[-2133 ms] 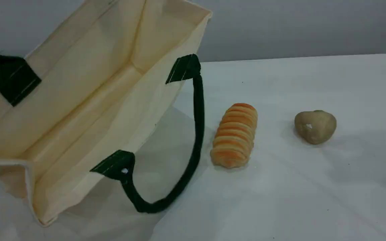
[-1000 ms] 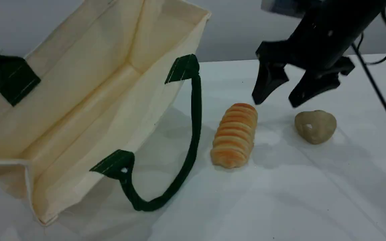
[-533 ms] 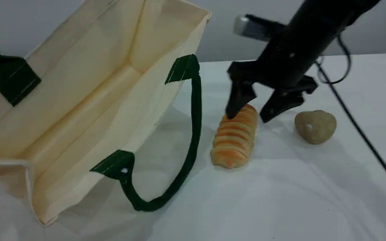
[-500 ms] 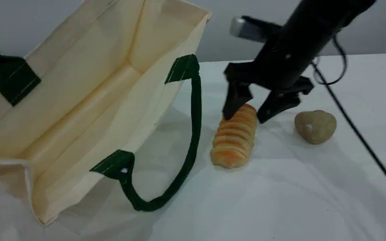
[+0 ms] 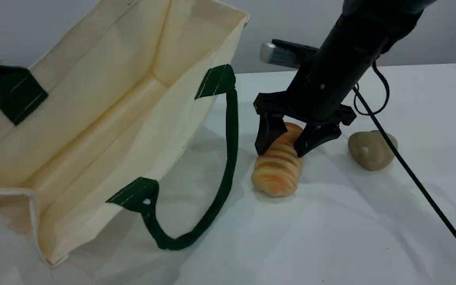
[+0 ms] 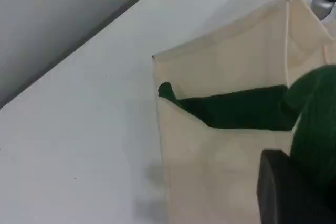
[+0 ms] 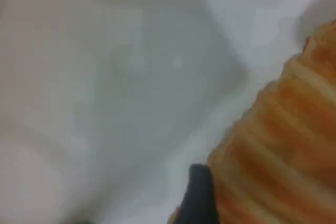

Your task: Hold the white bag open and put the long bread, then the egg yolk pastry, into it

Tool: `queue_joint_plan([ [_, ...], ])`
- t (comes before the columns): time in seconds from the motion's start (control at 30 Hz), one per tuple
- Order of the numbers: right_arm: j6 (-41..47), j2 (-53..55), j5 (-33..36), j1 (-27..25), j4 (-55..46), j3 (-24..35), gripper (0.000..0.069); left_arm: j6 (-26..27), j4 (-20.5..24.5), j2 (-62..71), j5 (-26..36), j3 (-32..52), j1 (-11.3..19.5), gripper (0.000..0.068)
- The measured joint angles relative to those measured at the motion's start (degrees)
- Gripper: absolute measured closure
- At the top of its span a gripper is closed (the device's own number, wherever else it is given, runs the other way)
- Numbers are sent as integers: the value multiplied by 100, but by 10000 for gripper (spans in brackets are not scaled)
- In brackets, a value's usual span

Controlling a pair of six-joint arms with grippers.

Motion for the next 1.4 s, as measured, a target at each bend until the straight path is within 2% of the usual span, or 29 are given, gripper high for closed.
queue_joint_plan([
  [0.2,40,190,-86,0,10,-7,146,0,0,0,0,0,0,602],
  [0.3,40,237,-98,0,10,-7,174,0,0,0,0,0,0,602],
  [0.4,45,248,-104,0,-16,-7,242,0,0,0,0,0,0,602],
  [0.6,51,264,-128,0,-246,3,460,0,0,0,0,0,0,602],
  [0.7,51,264,-128,0,-330,3,533,0,0,0,0,0,0,602],
  [0.97,138,131,167,-92,-823,-135,565,7,0,0,0,0,0,602],
  [1.4,887,-1239,680,-277,-1906,-96,577,173,20,37,-5,0,0,602],
])
